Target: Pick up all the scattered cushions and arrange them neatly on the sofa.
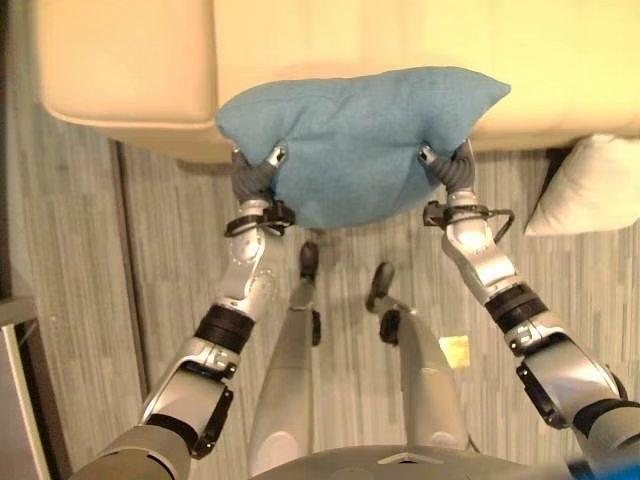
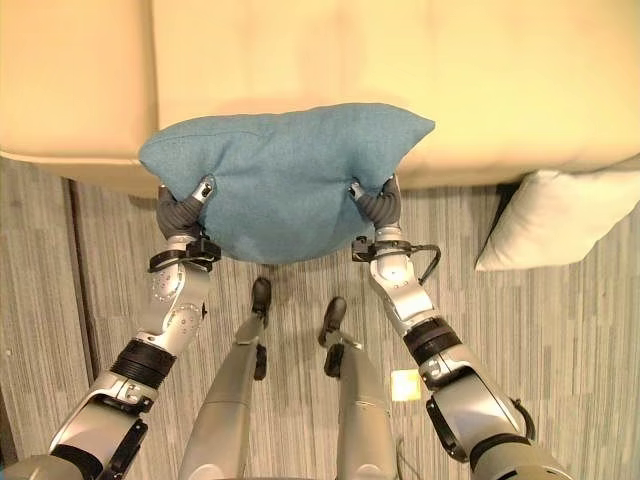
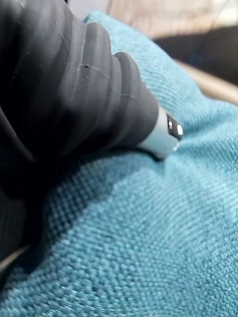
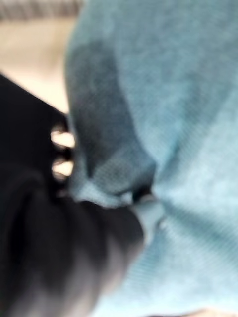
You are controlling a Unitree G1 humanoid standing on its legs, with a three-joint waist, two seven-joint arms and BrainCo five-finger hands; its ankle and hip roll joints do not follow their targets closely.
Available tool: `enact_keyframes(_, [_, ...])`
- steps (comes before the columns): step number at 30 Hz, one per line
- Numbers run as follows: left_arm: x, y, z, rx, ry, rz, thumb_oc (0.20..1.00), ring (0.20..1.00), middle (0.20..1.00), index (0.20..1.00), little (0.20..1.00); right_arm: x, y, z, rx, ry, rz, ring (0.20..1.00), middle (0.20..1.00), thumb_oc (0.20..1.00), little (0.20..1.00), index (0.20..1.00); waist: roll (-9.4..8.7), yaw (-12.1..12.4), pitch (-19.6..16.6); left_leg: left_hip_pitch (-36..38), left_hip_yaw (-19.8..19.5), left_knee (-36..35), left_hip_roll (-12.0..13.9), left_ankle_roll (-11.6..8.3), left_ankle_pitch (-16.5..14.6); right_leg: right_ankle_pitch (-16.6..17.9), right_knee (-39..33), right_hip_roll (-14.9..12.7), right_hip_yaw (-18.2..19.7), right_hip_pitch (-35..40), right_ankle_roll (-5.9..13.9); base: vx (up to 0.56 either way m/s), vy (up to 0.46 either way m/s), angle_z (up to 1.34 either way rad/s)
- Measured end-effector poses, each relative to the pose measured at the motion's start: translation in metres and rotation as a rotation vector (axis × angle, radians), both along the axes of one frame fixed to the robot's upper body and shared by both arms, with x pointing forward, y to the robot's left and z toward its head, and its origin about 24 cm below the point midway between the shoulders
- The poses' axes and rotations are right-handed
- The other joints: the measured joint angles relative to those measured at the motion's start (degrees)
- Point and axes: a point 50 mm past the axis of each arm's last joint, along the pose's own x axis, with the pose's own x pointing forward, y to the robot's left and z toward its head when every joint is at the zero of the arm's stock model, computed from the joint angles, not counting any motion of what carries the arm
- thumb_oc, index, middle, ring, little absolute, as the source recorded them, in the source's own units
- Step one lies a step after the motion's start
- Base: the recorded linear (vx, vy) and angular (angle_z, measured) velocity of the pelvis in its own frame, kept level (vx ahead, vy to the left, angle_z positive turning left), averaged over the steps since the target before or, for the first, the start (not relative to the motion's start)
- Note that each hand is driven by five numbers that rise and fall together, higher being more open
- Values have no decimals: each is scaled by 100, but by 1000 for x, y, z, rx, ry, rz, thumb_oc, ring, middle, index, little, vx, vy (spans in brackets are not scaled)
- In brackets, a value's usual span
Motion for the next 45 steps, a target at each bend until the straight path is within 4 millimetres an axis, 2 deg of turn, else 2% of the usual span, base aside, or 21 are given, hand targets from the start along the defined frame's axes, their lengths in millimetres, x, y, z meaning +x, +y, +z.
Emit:
enact_keyframes(4, [-12, -4, -24, 3, 69, -46, 200, 200, 200, 200, 200, -18, -9, -34, 32, 97, -10, 200, 200, 200, 200, 200, 102, 92, -138, 903, -168, -321, 3, 45, 89, -18, -333, 55, -260, 1026, -1, 157, -78, 26])
enact_keyframes(7, [-22, -7, -44, -26, 138, -52, 200, 200, 200, 200, 200, -32, -15, -58, 38, 174, -24, 200, 200, 200, 200, 200, 172, 123, -146, 1360, -385, -325, 35, -91, -9, -35, -717, 150, -526, 1789, -11, 188, -51, 37])
enact_keyframes(11, [-28, -5, -55, -20, 182, -60, 200, 200, 200, 200, 200, -35, -16, -65, 25, 199, -12, 200, 200, 200, 200, 200, 236, 196, -185, 1727, -448, -353, 39, -144, -63, -21, -1047, 222, -680, 2359, -16, 179, 43, 18])
enact_keyframes(16, [-35, -4, -65, -2, 227, -73, 200, 200, 200, 200, 200, -38, -23, -68, 13, 212, -4, 200, 200, 200, 200, 200, 375, 295, -348, 2165, -436, -616, -38, -100, -31, 141, -1604, 255, -687, 2935, 110, 191, 140, 5])
enact_keyframes(18, [-34, -3, -65, 25, 238, -85, 200, 200, 200, 200, 200, -38, -23, -70, 17, 226, -6, 200, 200, 200, 200, 200, 274, 483, -313, 1771, -394, 336, -142, -425, -384, 243, -1915, 232, -492, 3120, -16, 223, 160, -39])
enact_keyframes(19, [-42, 3, -76, 33, 279, -69, 200, 200, 200, 200, 200, -38, -20, -74, 6, 256, 6, 200, 200, 200, 200, 200, 231, 750, -332, 1926, -296, 324, -196, -241, -634, 364, -2035, 243, -194, 3309, 37, 71, 37, -77])
enact_keyframes(20, [-46, 5, -81, 30, 299, -61, 200, 200, 200, 200, 200, -40, -19, -76, -4, 265, 19, 200, 200, 200, 200, 200, 329, 773, -389, 2132, -296, 11, -183, -184, -596, 348, -2072, 292, -185, 3459, 61, 207, 128, -66])
enact_keyframes(21, [-48, 5, -83, 32, 307, -63, 200, 200, 200, 200, 200, -42, -19, -80, -5, 277, 22, 200, 200, 200, 200, 200, 368, 709, -485, 2349, -274, -192, -150, 201, -420, 277, -2058, 320, -220, 3585, 162, 212, 177, -13])
enact_keyframes(24, [-48, 13, -82, 65, 308, -59, 200, 200, 200, 200, 200, -42, -15, -80, -2, 278, 41, 200, 200, 200, 200, 200, 162, 727, -495, 2534, -168, -270, -213, 244, -451, 209, -1964, 218, -78, 3592, 240, 173, 178, -23])
enact_keyframes(25, [-48, 15, -83, 79, 319, -64, 200, 200, 200, 200, 200, -42, -10, -80, 11, 279, 55, 200, 200, 200, 200, 200, 91, 750, -521, 2648, 27, -289, -246, 312, -497, 185, -1752, 147, -14, 3557, 293, 103, 213, -58])
enact_keyframes(30, [-50, 24, -84, 135, 334, -61, 200, 200, 200, 200, 200, -44, -6, -84, 15, 304, 69, 200, 200, 200, 200, 200, 149, 608, -481, 3055, 190, -121, -43, 488, -699, 168, 255, -30, 100, 2931, 632, 87, 134, -38])
enact_keyframes(31, [-49, 24, -83, 133, 325, -63, 200, 200, 200, 200, 200, -41, -6, -81, 19, 293, 72, 200, 200, 200, 200, 200, 130, 639, -482, 3080, 162, -103, -33, 623, -916, 120, 726, -137, 70, 2580, 777, 243, -21, -16])
enact_keyframes(34, [-49, 27, -83, 128, 328, -53, 200, 200, 200, 200, 200, -41, -5, -79, 8, 284, 86, 200, 200, 200, 200, 200, 118, 659, -485, 3074, 121, -137, -25, 571, -899, 113, -158, -218, 79, 2562, 740, 216, -75, 3])
enact_keyframes(37, [-47, 30, -81, 117, 320, -34, 200, 200, 200, 200, 200, -40, -3, -76, 0, 277, 104, 200, 200, 200, 200, 200, 219, 587, -401, 2962, -181, -221, -41, 503, -895, 491, -1789, -288, 441, 2398, 964, 319, -59, 24])
enact_keyframes(39, [-46, 29, -81, 122, 318, -39, 200, 200, 200, 200, 200, -41, -3, -80, 3, 295, 97, 200, 200, 200, 200, 200, 186, 424, -364, 2979, -437, -327, -127, 449, -819, 677, -2040, -380, 484, 2348, 959, 303, -81, 93])
enact_keyframes(40, [-46, 28, -81, 119, 318, -41, 200, 200, 200, 200, 200, -42, -4, -82, -1, 307, 93, 200, 200, 200, 200, 200, -4, 414, -417, 2969, -612, -317, -249, 345, -870, 763, -1976, -359, 488, 2452, 883, 311, -102, 108])
enact_keyframes(41, [-45, 29, -79, 129, 312, -42, 200, 200, 200, 200, 200, -42, -5, -83, 0, 307, 91, 200, 200, 200, 200, 200, -138, 392, -444, 2946, -712, -259, -336, 282, -855, 1048, -2097, -337, 598, 2556, 605, 222, -76, 103])
enact_keyframes(42, [-44, 24, -80, 112, 311, -49, 200, 200, 200, 200, 200, -40, -10, -81, -9, 302, 80, 200, 200, 200, 200, 200, -71, 392, -432, 2923, -891, -219, -252, 166, -937, 1214, -2083, -249, 515, 2622, 492, 170, -88, 91])
enact_keyframes(43, [-45, 18, -81, 105, 315, -65, 200, 200, 200, 200, 200, -41, -14, -82, -16, 305, 65, 200, 200, 200, 200, 200, 19, 409, -461, 2871, -976, -137, -78, 98, -978, 1178, -2190, -80, 329, 2742, 421, 88, -64, 59])
enact_keyframes(44, [-45, 19, -81, 107, 315, -65, 200, 200, 200, 200, 200, -41, -14, -82, -15, 305, 65, 200, 200, 200, 200, 200, 22, 416, -463, 2870, -981, -130, -69, 76, -976, 1207, -2200, -60, 316, 2750, 416, 150, -124, 79])
enact_keyframes(45, [-39, 10, -76, 89, 291, -80, 200, 200, 200, 200, 200, -38, -21, -77, -11, 287, 34, 200, 200, 200, 200, 200, 32, 342, -451, 2187, -727, 1073, 125, -166, -1158, 1217, -2311, 160, -94, 2892, 103, 95, -71, 57])
